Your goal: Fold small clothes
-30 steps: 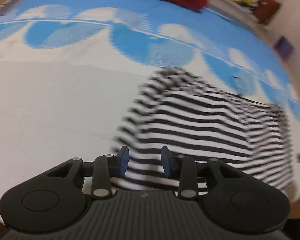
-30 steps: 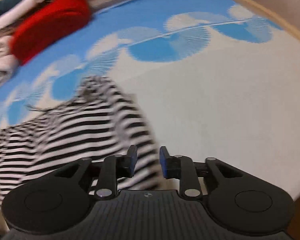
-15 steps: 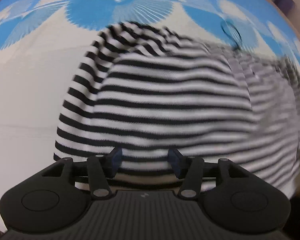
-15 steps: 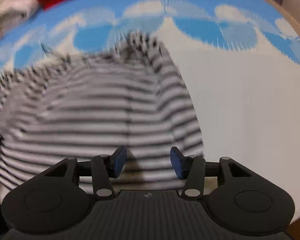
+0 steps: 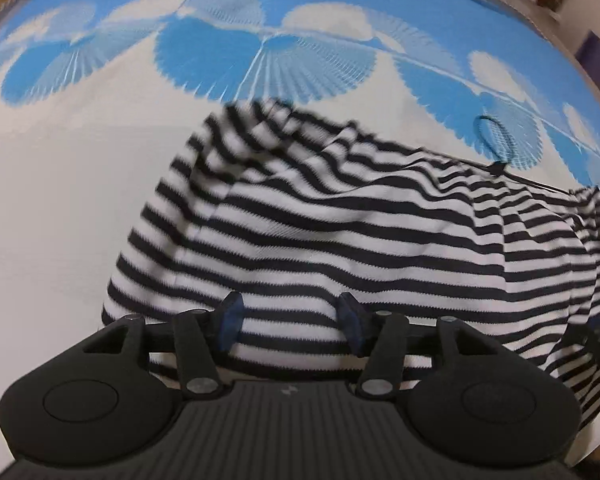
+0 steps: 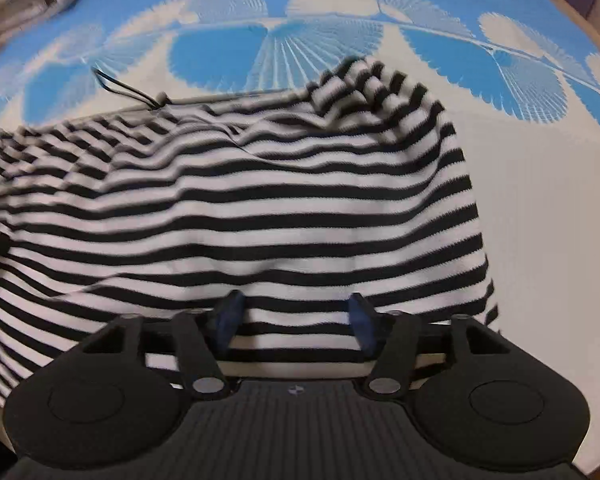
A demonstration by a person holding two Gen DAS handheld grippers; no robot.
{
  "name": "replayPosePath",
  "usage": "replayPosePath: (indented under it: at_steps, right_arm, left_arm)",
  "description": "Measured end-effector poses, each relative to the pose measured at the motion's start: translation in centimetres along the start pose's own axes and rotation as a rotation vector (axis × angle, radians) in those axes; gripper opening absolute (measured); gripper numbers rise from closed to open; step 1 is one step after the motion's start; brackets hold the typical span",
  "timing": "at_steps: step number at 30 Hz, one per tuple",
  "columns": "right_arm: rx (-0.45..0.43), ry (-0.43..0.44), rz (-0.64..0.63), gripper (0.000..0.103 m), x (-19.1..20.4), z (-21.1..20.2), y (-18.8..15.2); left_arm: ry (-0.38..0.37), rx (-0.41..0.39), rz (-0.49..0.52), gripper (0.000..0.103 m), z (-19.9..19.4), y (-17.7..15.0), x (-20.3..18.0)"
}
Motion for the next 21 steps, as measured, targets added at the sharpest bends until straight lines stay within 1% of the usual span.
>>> replayPosePath:
  at_steps: [2,4,7,10,13,16,17,18,19,20,21]
  right_arm:
    - [-0.015,0.016,0.013,0.063,-0.3,-0.3,0.4]
    - [-0.03,0.033,0.03,0.063,-0.9,-0.9,0.4]
    - [-0.078,0.041,0.059,0.063,-2.2,-2.4,0.2]
    - [-0.104,0.04,0.103,0.063,-4.0,-3.6,-0.4]
    - [-0.099,0.028,0.147,0.063,-6.3,-4.6,-1.7]
    - [-0.072,0.01,0.162,0.063,-8.2,-5.2,-3.3]
    - [-0.051,0.001,0.157,0.063,-8.7,-5.2,-3.9]
    - [-0.026,-0.013,0.147,0.063,-9.0,-4.9,-4.5]
    - [0.015,-0.034,0.131,0.063,-9.4,-4.6,-5.3]
    - [0.078,-0.059,0.106,0.064,-9.7,-3.8,-6.2]
    - [0.112,-0.064,0.092,0.071,-9.9,-3.4,-6.9]
  left_arm:
    - [-0.007,-0.03,0.012,0.058,-0.8,0.1,0.2]
    - [-0.024,-0.069,0.003,0.058,-1.9,0.3,0.8]
    - [-0.091,-0.101,-0.014,0.058,-3.6,0.1,1.7]
    - [-0.162,-0.091,0.011,0.058,-4.6,-0.5,1.0]
    - [-0.216,-0.063,0.114,0.058,-5.1,-1.8,-0.6]
    - [-0.247,-0.034,0.236,0.058,-5.1,-3.5,-2.5]
    - [-0.252,-0.017,0.282,0.058,-4.9,-4.1,-3.2]
    - [-0.248,0.011,0.334,0.059,-4.4,-4.8,-3.9]
    - [-0.216,0.055,0.395,0.059,-3.6,-5.7,-4.5]
    - [-0.17,0.086,0.449,0.059,-2.8,-6.5,-4.9]
    - [-0.13,0.1,0.501,0.059,-2.3,-7.2,-5.2]
Point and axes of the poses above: each gripper's, at about its wrist camera, not at the fingertips, and z roughly the way its jaws point, x to its left, y to its top, the point moved 1 cm from there along z, roughly the way its jaws point
